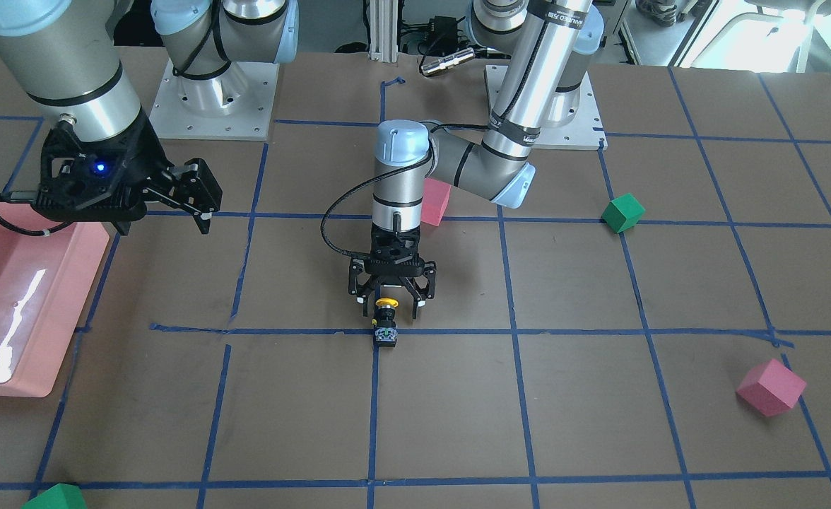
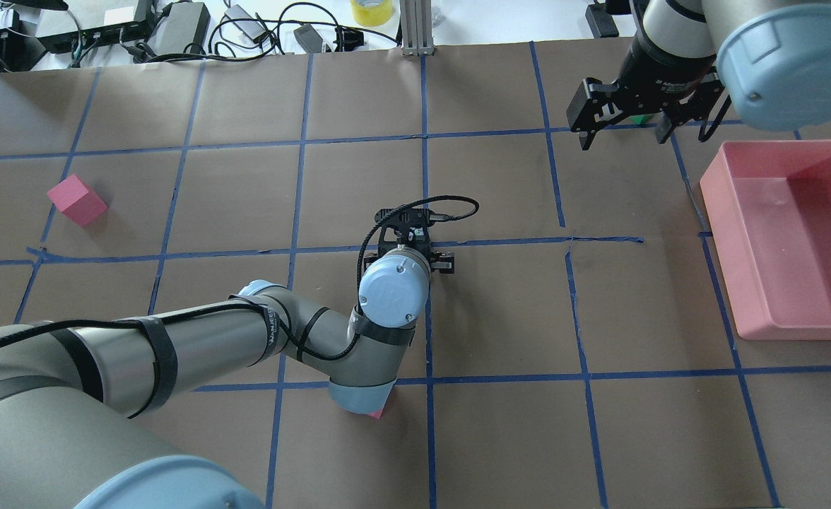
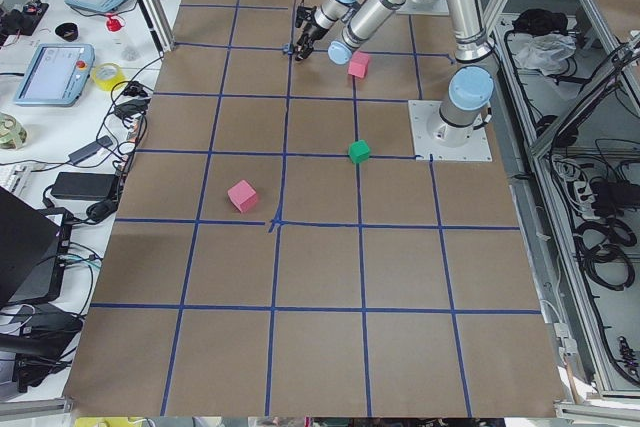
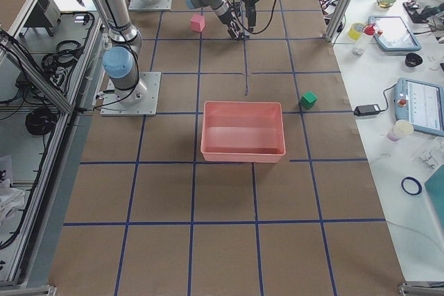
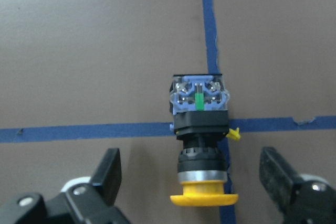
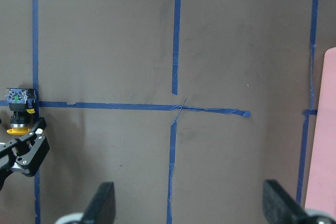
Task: Align button upright
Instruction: 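Close the left gripper on the switch's yellow cap end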
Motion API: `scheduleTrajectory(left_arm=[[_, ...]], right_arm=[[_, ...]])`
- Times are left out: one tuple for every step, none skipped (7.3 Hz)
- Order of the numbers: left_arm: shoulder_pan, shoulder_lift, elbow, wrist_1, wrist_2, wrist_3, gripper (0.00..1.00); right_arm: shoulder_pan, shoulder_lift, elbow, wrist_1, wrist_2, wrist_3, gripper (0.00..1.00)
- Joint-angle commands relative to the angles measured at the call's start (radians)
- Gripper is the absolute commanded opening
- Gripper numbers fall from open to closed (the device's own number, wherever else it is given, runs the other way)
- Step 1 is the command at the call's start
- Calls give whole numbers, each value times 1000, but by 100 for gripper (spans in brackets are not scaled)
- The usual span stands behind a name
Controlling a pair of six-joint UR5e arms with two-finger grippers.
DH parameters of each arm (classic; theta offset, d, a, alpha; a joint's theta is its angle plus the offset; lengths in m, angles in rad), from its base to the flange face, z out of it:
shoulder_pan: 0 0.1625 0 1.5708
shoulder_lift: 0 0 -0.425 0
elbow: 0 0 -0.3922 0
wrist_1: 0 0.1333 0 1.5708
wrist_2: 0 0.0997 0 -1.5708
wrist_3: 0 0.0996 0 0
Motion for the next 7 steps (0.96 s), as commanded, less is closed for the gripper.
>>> scheduleTrajectory(left_arm=[[-2,0,-7,1,-3,4,56],[-2,4,-8,1,-4,1,25],[-2,7,-8,0,-3,4,15],[-2,24,-7,-3,-4,10,0],[0,36,1,-6,0,10,0],[6,58,17,-26,2,13,0],[18,87,48,-101,2,11,0]], right_arm=[[-1,-1,2,4,0,0,100],[-1,-1,2,1,0,0,100],[-1,-1,2,1,-1,0,100],[-1,-1,2,1,2,0,100],[-1,-1,2,1,0,0,100],[-1,-1,2,1,0,0,100],[-1,-1,2,1,0,0,100]])
